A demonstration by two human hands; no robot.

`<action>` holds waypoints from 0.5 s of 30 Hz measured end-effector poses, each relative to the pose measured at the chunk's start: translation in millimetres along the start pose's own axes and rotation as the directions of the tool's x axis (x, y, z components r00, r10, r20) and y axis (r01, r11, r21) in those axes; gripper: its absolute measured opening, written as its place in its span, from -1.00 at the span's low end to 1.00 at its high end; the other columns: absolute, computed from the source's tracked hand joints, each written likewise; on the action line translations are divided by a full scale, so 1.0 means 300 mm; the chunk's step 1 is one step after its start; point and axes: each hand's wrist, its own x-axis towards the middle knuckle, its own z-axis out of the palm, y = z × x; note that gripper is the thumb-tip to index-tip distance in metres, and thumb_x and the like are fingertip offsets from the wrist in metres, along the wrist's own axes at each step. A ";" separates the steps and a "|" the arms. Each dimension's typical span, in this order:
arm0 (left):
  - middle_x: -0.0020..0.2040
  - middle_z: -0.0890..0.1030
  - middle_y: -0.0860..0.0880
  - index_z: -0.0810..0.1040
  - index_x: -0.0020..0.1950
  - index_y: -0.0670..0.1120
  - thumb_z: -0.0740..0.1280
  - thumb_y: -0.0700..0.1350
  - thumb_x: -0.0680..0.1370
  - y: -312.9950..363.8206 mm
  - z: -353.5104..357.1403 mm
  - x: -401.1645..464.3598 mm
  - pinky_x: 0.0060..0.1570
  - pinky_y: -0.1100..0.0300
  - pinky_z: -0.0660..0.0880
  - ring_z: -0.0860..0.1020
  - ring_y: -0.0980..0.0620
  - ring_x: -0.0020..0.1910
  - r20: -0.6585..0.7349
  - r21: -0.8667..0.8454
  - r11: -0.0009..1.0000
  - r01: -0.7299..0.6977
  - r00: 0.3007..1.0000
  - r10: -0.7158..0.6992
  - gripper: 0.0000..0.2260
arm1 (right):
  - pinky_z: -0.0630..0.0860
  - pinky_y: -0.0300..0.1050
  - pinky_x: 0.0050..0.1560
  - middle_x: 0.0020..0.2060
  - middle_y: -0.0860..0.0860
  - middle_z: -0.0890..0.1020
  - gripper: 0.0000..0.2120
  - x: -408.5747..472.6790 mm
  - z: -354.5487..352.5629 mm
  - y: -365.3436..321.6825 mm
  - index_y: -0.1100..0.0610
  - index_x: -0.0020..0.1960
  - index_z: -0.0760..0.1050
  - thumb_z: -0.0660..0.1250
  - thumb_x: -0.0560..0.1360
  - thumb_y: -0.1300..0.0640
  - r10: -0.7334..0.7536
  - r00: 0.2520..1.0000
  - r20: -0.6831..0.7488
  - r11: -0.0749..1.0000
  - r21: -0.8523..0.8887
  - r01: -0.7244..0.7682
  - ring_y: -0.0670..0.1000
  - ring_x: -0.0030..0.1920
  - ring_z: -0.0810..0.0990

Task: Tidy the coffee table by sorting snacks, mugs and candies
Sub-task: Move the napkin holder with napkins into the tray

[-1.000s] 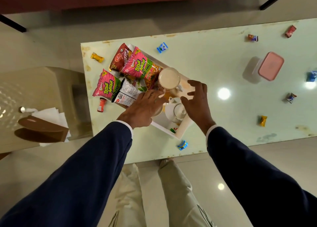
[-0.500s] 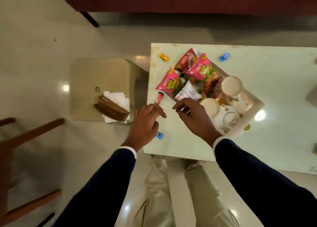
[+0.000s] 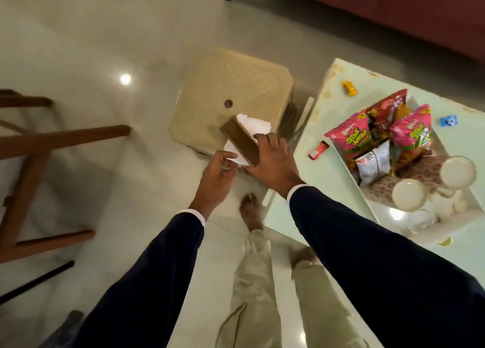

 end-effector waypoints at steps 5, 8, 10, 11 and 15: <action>0.26 0.50 -0.06 0.43 0.34 -0.10 0.34 -0.34 0.49 -0.010 -0.065 0.076 0.13 0.27 0.50 0.54 0.08 0.17 -0.052 0.085 0.977 -0.198 0.978 0.203 -0.56 | 0.46 0.12 0.23 0.26 0.09 0.49 -0.29 0.078 0.044 -0.056 0.09 0.39 0.35 0.44 0.40 -0.26 0.068 0.995 -0.068 0.996 -0.055 -0.072 0.19 0.23 0.47; 0.38 0.40 -0.08 0.34 0.49 -0.05 0.40 -0.34 0.43 0.010 -0.097 0.154 0.29 0.04 0.47 0.47 -0.08 0.29 -0.043 0.274 0.932 -0.236 0.965 0.257 -0.36 | 0.49 0.14 0.24 0.25 0.11 0.52 -0.33 0.095 0.051 -0.055 0.12 0.41 0.33 0.46 0.43 -0.14 0.074 0.997 -0.019 0.993 0.097 -0.072 0.20 0.24 0.49; 0.43 0.36 -0.04 0.27 0.54 0.07 0.39 -0.33 0.39 0.044 -0.118 0.209 0.28 -0.07 0.44 0.42 -0.14 0.33 0.025 0.461 0.845 -0.270 0.956 0.292 -0.23 | 0.53 0.14 0.20 0.23 0.11 0.57 -0.32 0.100 0.049 -0.052 0.10 0.41 0.33 0.47 0.41 -0.14 0.066 0.998 -0.013 0.988 0.140 -0.064 0.18 0.21 0.54; 0.46 0.34 -0.02 0.23 0.55 0.13 0.38 -0.33 0.37 0.062 -0.123 0.235 0.26 -0.11 0.41 0.38 -0.15 0.35 0.077 0.547 0.781 -0.301 0.947 0.311 -0.18 | 0.56 0.13 0.18 0.22 0.09 0.59 -0.29 0.101 0.044 -0.051 0.08 0.41 0.32 0.47 0.39 -0.17 0.073 0.997 -0.004 0.986 0.151 -0.072 0.17 0.19 0.57; 0.57 0.24 -0.02 0.27 0.54 0.16 0.39 -0.35 0.40 0.127 -0.108 0.314 0.31 -0.19 0.33 0.28 -0.18 0.48 0.301 0.751 0.498 -0.433 0.896 0.326 -0.20 | 0.59 0.12 0.14 0.26 0.09 0.61 -0.17 0.104 0.021 -0.033 0.01 0.46 0.21 0.48 0.34 -0.24 0.058 0.995 0.087 0.978 0.197 -0.075 0.16 0.16 0.62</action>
